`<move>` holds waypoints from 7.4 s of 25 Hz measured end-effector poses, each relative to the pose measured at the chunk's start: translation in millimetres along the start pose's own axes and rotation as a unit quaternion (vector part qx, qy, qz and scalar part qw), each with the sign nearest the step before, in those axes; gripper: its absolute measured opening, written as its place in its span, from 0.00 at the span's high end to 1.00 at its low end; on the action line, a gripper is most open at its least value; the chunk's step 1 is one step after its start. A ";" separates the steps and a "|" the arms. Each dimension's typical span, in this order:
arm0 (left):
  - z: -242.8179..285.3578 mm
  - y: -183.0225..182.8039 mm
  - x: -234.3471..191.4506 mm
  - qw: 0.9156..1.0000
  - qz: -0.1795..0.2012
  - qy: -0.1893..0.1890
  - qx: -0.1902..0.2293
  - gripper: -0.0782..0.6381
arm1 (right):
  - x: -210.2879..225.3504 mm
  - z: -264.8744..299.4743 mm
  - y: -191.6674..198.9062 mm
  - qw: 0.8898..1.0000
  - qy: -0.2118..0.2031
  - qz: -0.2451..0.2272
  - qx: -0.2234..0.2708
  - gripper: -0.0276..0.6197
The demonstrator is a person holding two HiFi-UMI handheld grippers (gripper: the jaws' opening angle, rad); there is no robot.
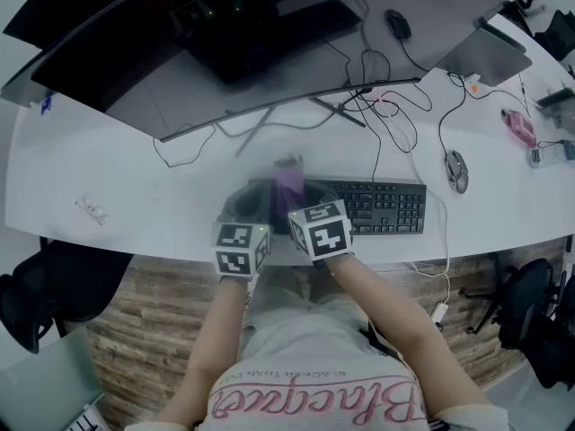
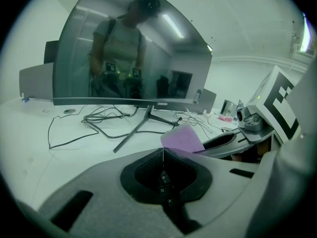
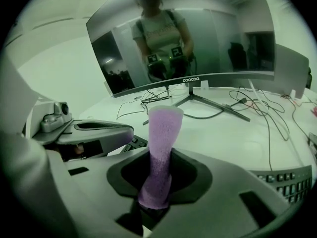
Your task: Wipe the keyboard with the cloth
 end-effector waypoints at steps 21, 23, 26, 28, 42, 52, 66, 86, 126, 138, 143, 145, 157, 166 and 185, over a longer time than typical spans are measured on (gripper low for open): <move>48.0 10.0 99.0 0.999 0.036 0.030 -0.021 0.88 | 88.5 -54.7 40.4 0.999 0.019 0.037 0.009 0.82; 51.6 9.9 107.1 0.998 0.040 0.033 -0.022 0.88 | 96.1 -59.6 43.6 0.999 0.023 0.038 0.010 0.82; 57.5 9.9 118.3 0.998 0.044 0.037 -0.023 0.88 | 108.8 -67.3 50.0 0.999 0.030 0.040 0.008 0.82; 62.0 10.3 126.3 0.998 0.047 0.040 -0.023 0.88 | 118.7 -73.7 54.9 0.998 0.035 0.043 0.007 0.82; 91.9 14.5 186.1 0.995 0.065 0.069 -0.027 0.88 | 179.3 -116.0 85.4 0.996 0.071 0.061 0.004 0.82; 102.8 17.3 214.5 0.994 0.074 0.078 -0.026 0.88 | 211.5 -138.7 102.1 0.994 0.091 0.065 0.003 0.82; 119.3 16.0 255.7 0.989 0.095 0.113 -0.028 0.88 | 252.7 -171.7 123.1 0.987 0.147 0.061 -0.012 0.82; 72.1 -4.9 232.0 0.982 0.120 0.146 -0.010 0.88 | 231.0 -225.2 104.5 0.964 0.242 0.104 0.031 0.82; -84.2 -5.4 -61.9 0.999 0.001 -0.024 0.027 0.88 | -114.3 -9.3 -5.2 0.995 -0.089 0.010 -0.032 0.82; -80.4 12.1 -66.2 1.000 0.009 -0.015 0.005 0.88 | -123.2 21.9 13.2 0.994 -0.087 0.001 -0.061 0.82; -78.7 15.1 -63.2 1.000 0.007 -0.016 0.004 0.88 | -116.6 18.8 14.5 0.995 -0.084 0.018 -0.059 0.82; -77.5 16.6 -60.5 1.000 0.007 -0.015 0.002 0.88 | -113.5 16.8 16.3 0.995 -0.083 0.021 -0.060 0.82; -64.8 16.1 -29.2 1.000 0.013 -0.012 0.006 0.88 | -77.9 -6.2 33.5 0.994 -0.071 0.044 -0.065 0.82; -46.4 26.1 5.5 1.000 0.024 0.007 -0.016 0.88 | -51.2 -21.6 46.5 0.995 -0.062 0.056 -0.062 0.82; -0.4 32.4 72.7 0.997 0.048 0.051 -0.038 0.88 | 13.5 -62.0 78.5 0.994 -0.033 0.085 -0.054 0.82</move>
Point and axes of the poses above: the fingertips, and each gripper's own axes: z forward along the fingers, x to its right, y out of its underside, the point moved 5 cm from there along -z, backward along the fingers, and after that the axes turned 10 degrees about -z, right-handed, at the moved point
